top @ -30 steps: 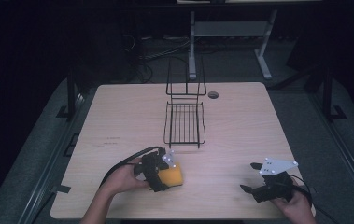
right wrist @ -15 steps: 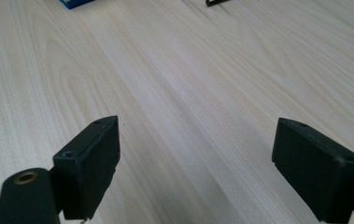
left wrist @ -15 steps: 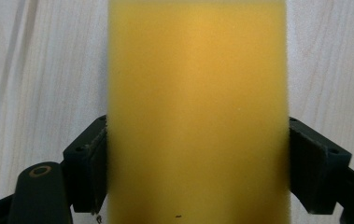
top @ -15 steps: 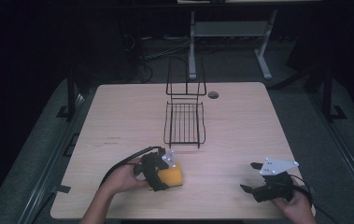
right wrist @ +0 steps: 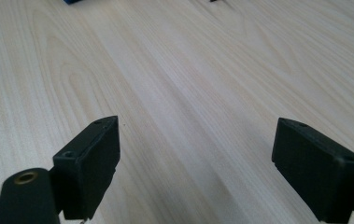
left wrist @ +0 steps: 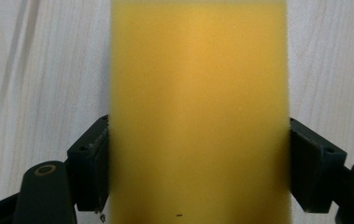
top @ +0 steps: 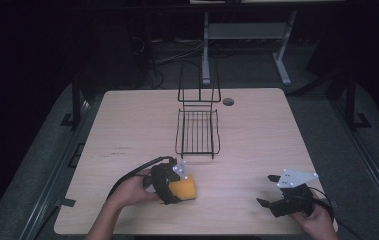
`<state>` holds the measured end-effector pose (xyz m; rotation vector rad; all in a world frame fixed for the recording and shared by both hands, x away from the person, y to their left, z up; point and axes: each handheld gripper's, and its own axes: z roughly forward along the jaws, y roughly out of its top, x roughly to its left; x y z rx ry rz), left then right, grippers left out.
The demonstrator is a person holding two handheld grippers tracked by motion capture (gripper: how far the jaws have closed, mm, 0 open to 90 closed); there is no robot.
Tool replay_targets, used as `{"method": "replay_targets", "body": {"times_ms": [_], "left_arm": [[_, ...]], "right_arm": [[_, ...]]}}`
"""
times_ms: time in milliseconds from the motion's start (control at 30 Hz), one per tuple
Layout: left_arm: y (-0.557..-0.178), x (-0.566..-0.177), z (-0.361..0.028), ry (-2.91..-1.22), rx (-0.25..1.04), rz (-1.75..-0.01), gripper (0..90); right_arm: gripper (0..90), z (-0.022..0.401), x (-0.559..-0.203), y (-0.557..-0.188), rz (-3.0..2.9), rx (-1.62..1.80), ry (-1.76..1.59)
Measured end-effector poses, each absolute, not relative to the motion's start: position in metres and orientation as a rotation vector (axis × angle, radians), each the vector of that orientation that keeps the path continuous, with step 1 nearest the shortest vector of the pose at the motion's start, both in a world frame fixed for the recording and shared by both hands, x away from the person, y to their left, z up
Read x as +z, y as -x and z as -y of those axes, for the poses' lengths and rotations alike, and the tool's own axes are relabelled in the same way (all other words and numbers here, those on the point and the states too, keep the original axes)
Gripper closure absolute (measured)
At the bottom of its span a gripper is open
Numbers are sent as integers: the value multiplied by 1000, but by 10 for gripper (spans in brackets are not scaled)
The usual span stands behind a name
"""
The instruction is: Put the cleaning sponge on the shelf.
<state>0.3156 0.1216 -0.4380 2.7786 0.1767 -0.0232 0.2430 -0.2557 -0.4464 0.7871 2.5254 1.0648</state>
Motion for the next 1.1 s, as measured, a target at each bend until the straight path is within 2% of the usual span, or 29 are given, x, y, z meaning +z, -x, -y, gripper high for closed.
{"method": "replay_targets", "body": {"times_ms": [1100], "left_arm": [[-335, -406, -131, -2716, 5, -182, 218]], "right_arm": [[150, 251, -452, -252, -2490, 1038, -947]]}}
